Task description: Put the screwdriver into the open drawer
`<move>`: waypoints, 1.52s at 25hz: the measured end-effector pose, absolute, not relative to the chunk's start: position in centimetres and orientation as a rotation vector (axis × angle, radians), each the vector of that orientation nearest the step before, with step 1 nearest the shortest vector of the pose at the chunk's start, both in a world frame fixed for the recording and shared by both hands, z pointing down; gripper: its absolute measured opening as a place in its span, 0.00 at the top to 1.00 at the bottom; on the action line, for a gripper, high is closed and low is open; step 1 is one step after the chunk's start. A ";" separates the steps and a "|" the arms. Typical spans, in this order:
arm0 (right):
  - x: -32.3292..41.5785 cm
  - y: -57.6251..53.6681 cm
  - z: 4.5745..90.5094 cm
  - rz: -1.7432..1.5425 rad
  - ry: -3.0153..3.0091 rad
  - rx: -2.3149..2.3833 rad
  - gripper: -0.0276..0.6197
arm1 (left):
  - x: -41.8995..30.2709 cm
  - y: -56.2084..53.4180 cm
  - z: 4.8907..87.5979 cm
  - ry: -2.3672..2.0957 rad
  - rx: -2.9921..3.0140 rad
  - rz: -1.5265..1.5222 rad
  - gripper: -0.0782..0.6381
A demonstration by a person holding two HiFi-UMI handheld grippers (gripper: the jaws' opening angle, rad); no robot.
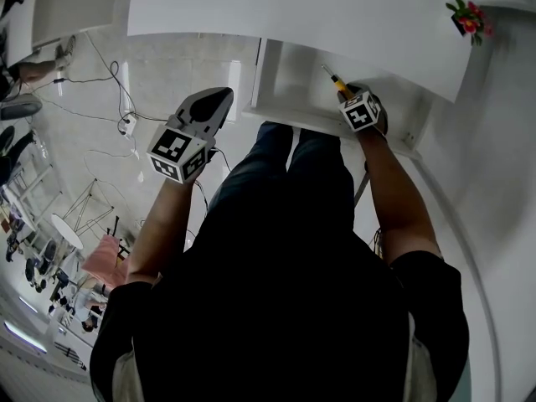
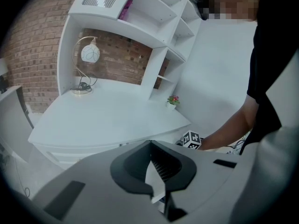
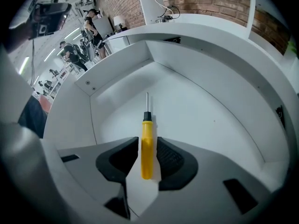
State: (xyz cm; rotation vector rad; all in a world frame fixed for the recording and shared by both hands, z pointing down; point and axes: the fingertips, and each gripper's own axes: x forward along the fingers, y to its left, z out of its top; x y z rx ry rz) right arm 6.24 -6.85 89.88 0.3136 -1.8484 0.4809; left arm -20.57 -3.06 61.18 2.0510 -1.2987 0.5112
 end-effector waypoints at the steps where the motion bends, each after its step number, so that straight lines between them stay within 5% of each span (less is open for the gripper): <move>1: 6.2 -6.9 89.7 0.480 -1.849 0.314 0.75 | -20.6 -3.1 61.0 -1.302 2.054 0.510 0.87; 38: 6.5 -9.8 73.0 0.341 -2.014 0.527 0.75 | -18.0 -2.3 49.5 -1.348 2.274 0.471 0.87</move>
